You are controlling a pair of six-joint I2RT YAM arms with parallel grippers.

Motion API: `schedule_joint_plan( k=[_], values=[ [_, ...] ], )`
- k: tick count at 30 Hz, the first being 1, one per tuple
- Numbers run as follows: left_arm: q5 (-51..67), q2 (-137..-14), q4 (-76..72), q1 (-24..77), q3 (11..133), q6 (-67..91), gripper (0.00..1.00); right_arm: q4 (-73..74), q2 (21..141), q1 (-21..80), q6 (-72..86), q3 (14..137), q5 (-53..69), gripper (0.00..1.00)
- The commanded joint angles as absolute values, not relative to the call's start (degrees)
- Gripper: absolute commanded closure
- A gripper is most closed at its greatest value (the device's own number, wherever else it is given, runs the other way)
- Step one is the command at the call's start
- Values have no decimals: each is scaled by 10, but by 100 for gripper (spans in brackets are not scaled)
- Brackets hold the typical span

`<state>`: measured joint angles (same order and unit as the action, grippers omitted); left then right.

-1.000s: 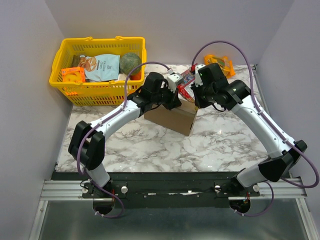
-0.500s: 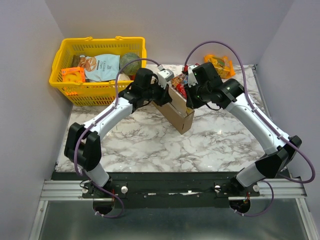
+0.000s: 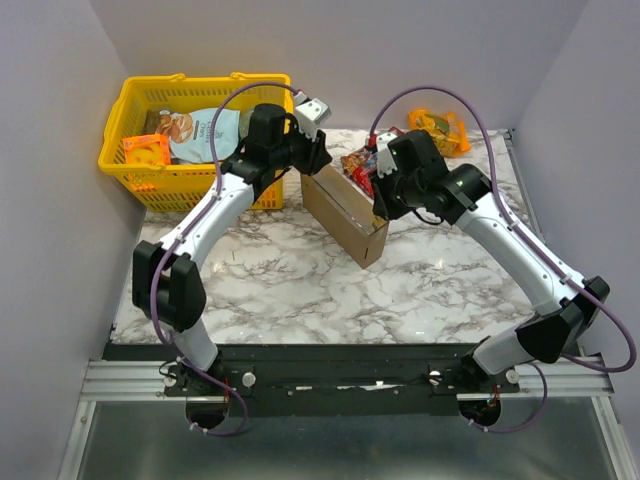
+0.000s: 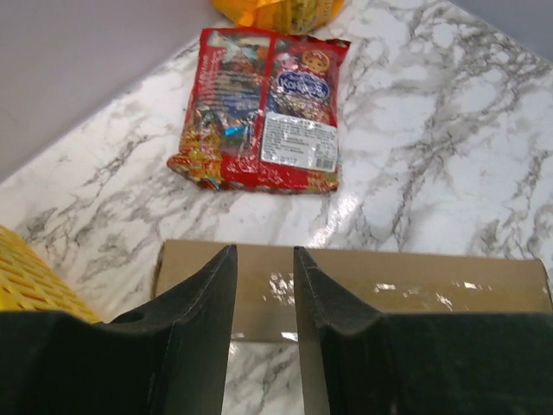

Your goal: Unpack the express box

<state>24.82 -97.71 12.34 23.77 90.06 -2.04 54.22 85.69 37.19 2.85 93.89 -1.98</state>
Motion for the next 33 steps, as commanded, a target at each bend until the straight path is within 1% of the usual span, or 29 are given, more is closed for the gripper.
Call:
schedule_joint_plan(
  k=[1,4,10,12,17,19,22,24,27,33],
  values=[
    [208,-1057,114,242,975,-4,56,553,844,375,6,895,-45,100],
    [210,-1096,111,243,1004,18,50,553,831,375,-11,875,-54,100],
    [233,-1115,116,243,997,40,47,548,810,369,-37,841,-90,100],
    [249,-1110,129,243,981,40,47,545,808,359,-44,835,-97,100],
    [300,-1062,137,243,915,54,52,527,814,333,-69,838,-124,99],
    [313,-1035,144,243,897,60,55,519,823,313,-85,847,-140,100],
    [337,-1005,169,243,867,62,56,502,850,278,-100,868,-144,99],
    [357,-998,200,243,853,62,57,492,874,262,-108,894,-140,100],
    [384,-971,200,243,814,61,58,483,904,259,-114,926,-123,100],
    [386,-935,202,243,779,62,57,490,954,259,-106,985,-91,100]
  ],
)
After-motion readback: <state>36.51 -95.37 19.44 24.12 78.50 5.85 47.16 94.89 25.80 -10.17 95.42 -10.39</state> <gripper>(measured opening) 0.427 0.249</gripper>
